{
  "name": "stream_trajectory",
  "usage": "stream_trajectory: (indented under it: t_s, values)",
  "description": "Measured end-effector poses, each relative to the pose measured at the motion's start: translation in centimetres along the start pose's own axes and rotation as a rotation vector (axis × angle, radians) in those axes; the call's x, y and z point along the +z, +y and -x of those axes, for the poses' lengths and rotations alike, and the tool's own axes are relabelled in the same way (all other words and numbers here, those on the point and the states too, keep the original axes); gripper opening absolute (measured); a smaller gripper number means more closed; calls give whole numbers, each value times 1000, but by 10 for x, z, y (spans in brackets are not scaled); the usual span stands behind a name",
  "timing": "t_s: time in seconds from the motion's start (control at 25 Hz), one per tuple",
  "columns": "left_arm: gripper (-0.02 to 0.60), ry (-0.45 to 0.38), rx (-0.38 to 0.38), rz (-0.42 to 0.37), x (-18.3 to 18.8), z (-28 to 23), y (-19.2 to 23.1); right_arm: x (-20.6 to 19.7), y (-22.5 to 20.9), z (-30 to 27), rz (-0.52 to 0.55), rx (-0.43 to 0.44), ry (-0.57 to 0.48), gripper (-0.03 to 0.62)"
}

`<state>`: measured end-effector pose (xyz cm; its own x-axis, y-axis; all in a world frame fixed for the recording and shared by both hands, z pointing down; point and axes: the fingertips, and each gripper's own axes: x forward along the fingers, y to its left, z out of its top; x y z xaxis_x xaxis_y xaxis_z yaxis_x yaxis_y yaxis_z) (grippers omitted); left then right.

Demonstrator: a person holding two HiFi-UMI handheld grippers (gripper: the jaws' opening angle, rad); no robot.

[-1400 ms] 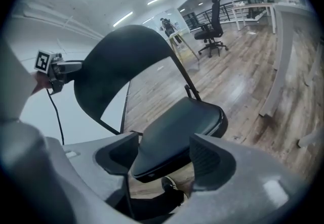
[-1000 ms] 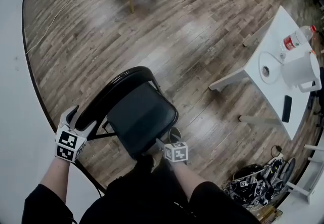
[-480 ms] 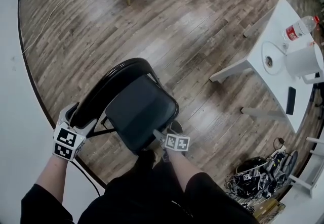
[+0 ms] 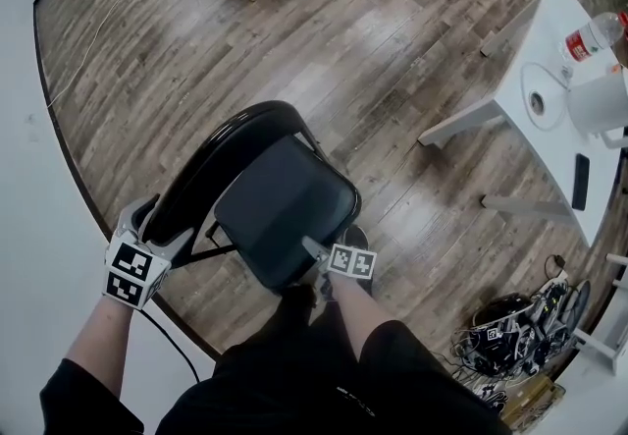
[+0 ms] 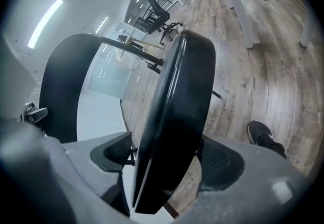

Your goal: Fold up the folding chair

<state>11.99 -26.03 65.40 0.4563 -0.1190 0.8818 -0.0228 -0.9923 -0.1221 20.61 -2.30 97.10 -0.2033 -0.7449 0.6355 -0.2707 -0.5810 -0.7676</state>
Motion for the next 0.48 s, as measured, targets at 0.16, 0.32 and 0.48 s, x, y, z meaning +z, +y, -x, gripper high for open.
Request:
stream_trajectory:
  t_s: [0.16,0.32,0.48]
  values:
    - [295,20,-9,-17,-1,-1,-3,2,0,-11,-75,19,-13,394]
    - [248,29,-14,-21,-3,-4,-5,6,-1,-20,-137,24,-27,393]
    - [189,39,-13,-22,-6,-4,-6,8,0,-27,-166,16,-30,377]
